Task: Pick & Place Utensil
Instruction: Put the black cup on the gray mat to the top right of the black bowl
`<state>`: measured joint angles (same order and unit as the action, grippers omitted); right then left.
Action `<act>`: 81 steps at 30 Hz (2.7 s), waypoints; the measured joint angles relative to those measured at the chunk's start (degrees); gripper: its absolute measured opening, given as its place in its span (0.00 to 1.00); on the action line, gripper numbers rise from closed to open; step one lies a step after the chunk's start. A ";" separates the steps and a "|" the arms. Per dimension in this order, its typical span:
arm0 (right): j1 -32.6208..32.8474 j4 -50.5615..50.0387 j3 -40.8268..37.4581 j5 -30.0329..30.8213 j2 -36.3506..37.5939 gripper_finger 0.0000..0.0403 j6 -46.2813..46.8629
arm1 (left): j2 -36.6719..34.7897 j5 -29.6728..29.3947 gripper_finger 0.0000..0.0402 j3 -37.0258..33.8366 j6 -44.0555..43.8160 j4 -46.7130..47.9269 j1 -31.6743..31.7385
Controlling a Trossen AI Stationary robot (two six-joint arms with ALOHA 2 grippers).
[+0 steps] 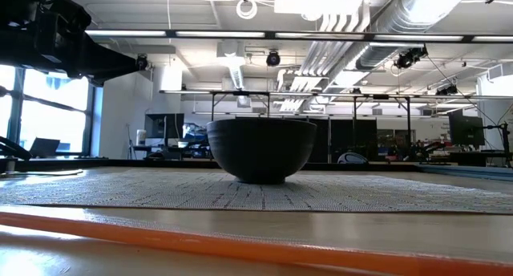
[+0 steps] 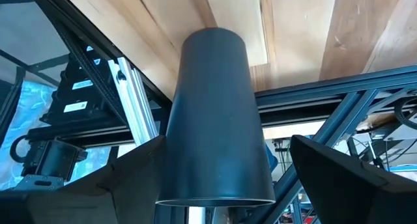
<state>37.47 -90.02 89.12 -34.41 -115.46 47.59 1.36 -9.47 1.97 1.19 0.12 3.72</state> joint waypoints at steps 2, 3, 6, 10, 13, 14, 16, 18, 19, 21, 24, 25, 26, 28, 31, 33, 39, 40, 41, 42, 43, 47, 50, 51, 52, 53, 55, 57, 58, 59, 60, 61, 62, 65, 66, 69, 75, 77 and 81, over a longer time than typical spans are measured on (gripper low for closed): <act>-0.02 0.00 0.00 -0.04 0.00 0.79 -0.07 | 0.01 0.00 0.30 0.00 -0.02 0.00 -0.01; 0.02 0.00 -0.01 -0.07 0.00 0.79 -0.04 | 0.00 0.00 0.30 -0.01 -0.02 0.00 -0.01; 0.07 0.81 -0.28 -0.14 0.00 0.79 -0.03 | 0.00 0.00 0.30 0.00 -0.02 0.00 0.00; 0.05 5.25 -4.41 -3.32 0.02 0.81 0.10 | 0.00 0.00 0.30 -0.01 0.00 0.00 0.00; 0.04 10.09 -9.48 -8.47 -0.05 0.84 0.21 | 0.00 0.00 0.30 0.00 -0.02 0.00 -0.01; 0.04 10.46 -10.93 -9.33 -0.07 0.85 0.22 | 0.01 0.00 0.30 -0.01 -0.01 0.00 0.00; -0.16 10.21 -13.43 -9.62 -0.04 0.87 0.02 | 0.01 -0.02 0.30 -0.01 -0.02 0.00 -0.01; -0.70 9.62 -15.63 -9.65 -0.04 0.89 -0.14 | 0.00 0.00 0.30 -0.01 0.00 0.00 0.00; -0.94 9.13 -16.60 -9.70 -0.04 0.90 -0.45 | 0.01 -0.02 0.30 -0.01 0.00 0.00 0.01; -1.27 9.18 -18.35 -10.81 -0.04 0.91 -1.43 | 0.01 0.00 0.30 -0.01 0.00 0.00 0.01; -0.93 9.26 -20.72 -14.99 -0.04 0.91 -2.29 | 0.00 0.00 0.30 -0.01 0.00 0.00 0.00; -0.47 9.34 -21.36 -16.29 -0.04 0.91 -2.57 | 0.01 0.00 0.30 -0.01 -0.02 0.00 0.00; -0.04 9.54 -21.89 -17.44 -0.04 0.91 -2.63 | 0.00 -0.01 0.30 -0.01 -0.02 0.00 0.00; 0.93 10.67 -23.06 -19.18 0.02 0.91 -2.58 | 0.01 0.00 0.30 0.00 -0.01 0.00 0.00; 2.10 12.60 -24.64 -21.20 0.04 0.91 -1.36 | -0.01 0.00 0.30 -0.01 -0.02 0.00 -0.01; 2.76 13.96 -25.19 -21.78 0.04 0.91 -1.20 | 0.00 -0.01 0.30 -0.01 0.00 0.00 -0.01; 3.45 14.98 -25.27 -22.65 0.04 0.90 -0.08 | -0.01 0.00 0.30 -0.01 0.00 0.00 0.01; 3.45 14.98 -25.27 -22.70 0.04 0.90 0.08 | 0.01 0.00 0.30 -0.01 -0.01 0.00 -0.01; 3.45 14.94 -25.27 -22.73 0.04 0.90 0.19 | 0.01 0.00 0.30 -0.01 -0.01 0.00 -0.01; 3.42 14.85 -25.24 -22.72 0.04 0.90 0.18 | 0.00 -0.01 0.30 -0.01 0.00 0.00 0.00; 3.27 14.65 -25.16 -22.64 0.04 0.90 0.13 | -0.01 -0.02 0.30 -0.01 -0.02 0.00 -0.01; 2.34 13.45 -23.63 -21.91 0.04 0.86 -0.34 | -0.01 -0.01 0.30 -0.01 -0.01 0.00 0.00; 1.22 10.82 -21.82 -21.02 0.04 0.81 -2.39 | 0.00 -0.02 0.30 0.00 0.00 0.00 -0.01; 0.81 9.61 -21.46 -20.98 0.04 0.80 -2.98 | 0.01 -0.01 0.30 -0.01 0.00 0.00 0.00; 0.31 8.45 -21.12 -20.96 0.04 0.78 -3.77 | 0.00 0.00 0.30 -0.01 0.00 0.00 0.00; -0.20 7.12 -20.88 -20.96 0.04 0.78 -4.65 | 0.00 -0.02 0.30 -0.01 0.00 0.00 -0.01; -1.63 4.21 -20.79 -20.92 0.04 0.77 -7.25 | 0.01 0.00 0.30 -0.01 0.00 0.00 0.01; -3.54 0.63 -20.76 -19.92 0.04 0.77 -10.78 | 0.01 0.00 0.30 -0.01 -0.02 0.00 -0.01; -4.74 -0.21 -20.79 -18.76 0.04 0.77 -12.41 | 0.00 -0.02 0.30 -0.01 0.00 0.00 -0.01; -5.99 -0.08 -20.79 -17.47 0.21 0.77 -13.46 | 0.00 0.00 0.30 0.00 0.00 0.00 0.01; -7.28 0.37 -20.77 -16.45 0.56 0.77 -14.02 | 0.01 -0.01 0.30 0.00 0.00 0.00 0.01; -8.63 0.33 -20.51 -15.15 1.04 0.77 -14.56 | 0.01 0.00 0.30 -0.01 0.00 0.00 0.01; -10.03 0.00 -20.05 -13.66 1.55 0.76 -15.13 | 0.01 -0.02 0.30 -0.01 -0.02 0.00 -0.01; -14.29 0.07 -19.97 -10.10 3.83 0.76 -16.09 | 0.00 -0.02 0.30 -0.01 -0.02 0.00 -0.01; -15.77 0.07 -19.98 -9.18 4.90 0.76 -16.13 | 0.01 -0.01 0.30 -0.01 -0.01 -0.01 0.00; -20.22 -0.12 -20.48 -6.49 8.84 0.76 -15.66 | 0.01 -0.01 0.30 0.00 -0.01 0.00 -0.01; -29.62 -0.12 -22.30 -3.23 17.97 0.76 -11.50 | 0.01 -0.02 0.30 -0.01 -0.02 0.00 0.01; -33.79 -0.14 -22.64 -1.88 19.87 0.76 -10.13 | 0.00 0.00 0.30 -0.01 -0.01 0.00 -0.01; -43.62 -0.02 -22.64 1.00 21.59 0.76 -11.49 | 0.01 0.00 0.30 -0.01 -0.01 0.00 0.00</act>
<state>-6.14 -90.04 66.48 -33.41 -93.87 36.11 1.37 -9.47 1.96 1.18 0.12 3.71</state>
